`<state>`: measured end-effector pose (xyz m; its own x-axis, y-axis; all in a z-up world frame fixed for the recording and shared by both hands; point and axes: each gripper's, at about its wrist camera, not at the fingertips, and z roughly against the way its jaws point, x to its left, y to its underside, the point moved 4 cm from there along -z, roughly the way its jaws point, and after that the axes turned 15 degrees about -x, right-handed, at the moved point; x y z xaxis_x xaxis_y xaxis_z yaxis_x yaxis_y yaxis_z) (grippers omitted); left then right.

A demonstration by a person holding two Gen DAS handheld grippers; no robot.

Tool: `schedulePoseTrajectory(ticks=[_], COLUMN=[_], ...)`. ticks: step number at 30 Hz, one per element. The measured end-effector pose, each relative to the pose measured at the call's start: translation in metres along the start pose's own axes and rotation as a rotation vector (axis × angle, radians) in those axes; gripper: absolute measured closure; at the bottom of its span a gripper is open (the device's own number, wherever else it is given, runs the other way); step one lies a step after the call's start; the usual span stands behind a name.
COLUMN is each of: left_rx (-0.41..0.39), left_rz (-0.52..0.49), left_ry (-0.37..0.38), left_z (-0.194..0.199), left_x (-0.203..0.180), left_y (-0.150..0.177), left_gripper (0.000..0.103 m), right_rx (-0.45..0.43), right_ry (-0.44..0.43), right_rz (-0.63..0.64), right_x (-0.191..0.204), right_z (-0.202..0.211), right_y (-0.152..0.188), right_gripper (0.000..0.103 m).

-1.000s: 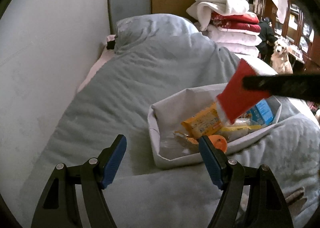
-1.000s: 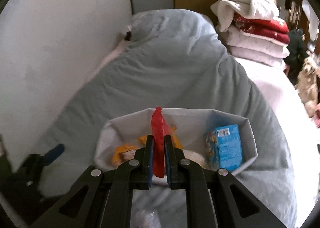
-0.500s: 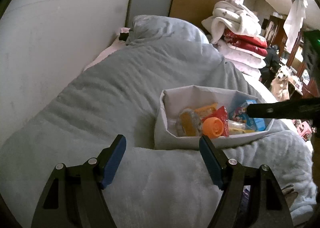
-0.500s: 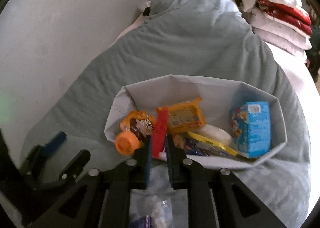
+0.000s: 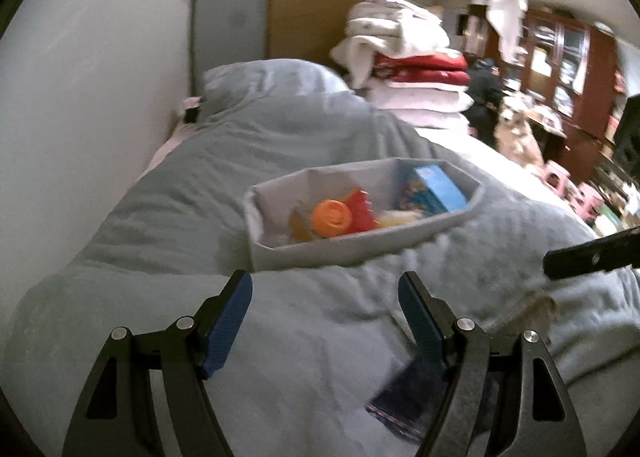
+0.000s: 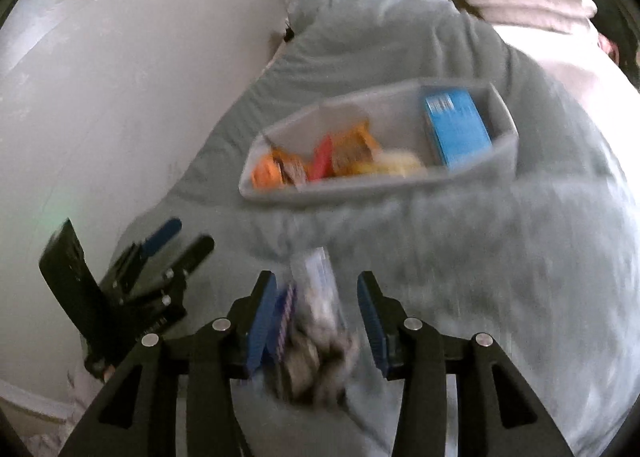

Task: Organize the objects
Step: 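Return the right gripper to the pile over the plaid cloth pouch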

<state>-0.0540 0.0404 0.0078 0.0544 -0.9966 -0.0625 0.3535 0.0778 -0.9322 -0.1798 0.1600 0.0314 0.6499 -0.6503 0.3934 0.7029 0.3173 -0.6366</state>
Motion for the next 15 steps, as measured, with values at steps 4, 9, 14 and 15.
schedulePoseTrajectory(ticks=[4, 9, 14, 15], left_rx=[0.054, 0.101, 0.118, 0.118], left_rz=[-0.022, 0.021, 0.026, 0.022], left_ry=[0.007, 0.011, 0.013, 0.013], left_z=[-0.010, -0.019, -0.021, -0.020], left_x=[-0.003, 0.003, 0.002, 0.002], left_y=[0.006, 0.013, 0.017, 0.017], left_gripper=[0.027, 0.027, 0.027, 0.027], right_rx=[0.031, 0.125, 0.050, 0.045], right_ry=[0.014, -0.083, -0.160, -0.169], right_rz=[-0.008, -0.120, -0.243, -0.269], right_x=[-0.010, -0.019, -0.037, -0.042], right_z=[0.004, -0.018, -0.008, -0.009], right_y=[0.030, 0.054, 0.053, 0.053], right_gripper=[0.062, 0.062, 0.087, 0.089])
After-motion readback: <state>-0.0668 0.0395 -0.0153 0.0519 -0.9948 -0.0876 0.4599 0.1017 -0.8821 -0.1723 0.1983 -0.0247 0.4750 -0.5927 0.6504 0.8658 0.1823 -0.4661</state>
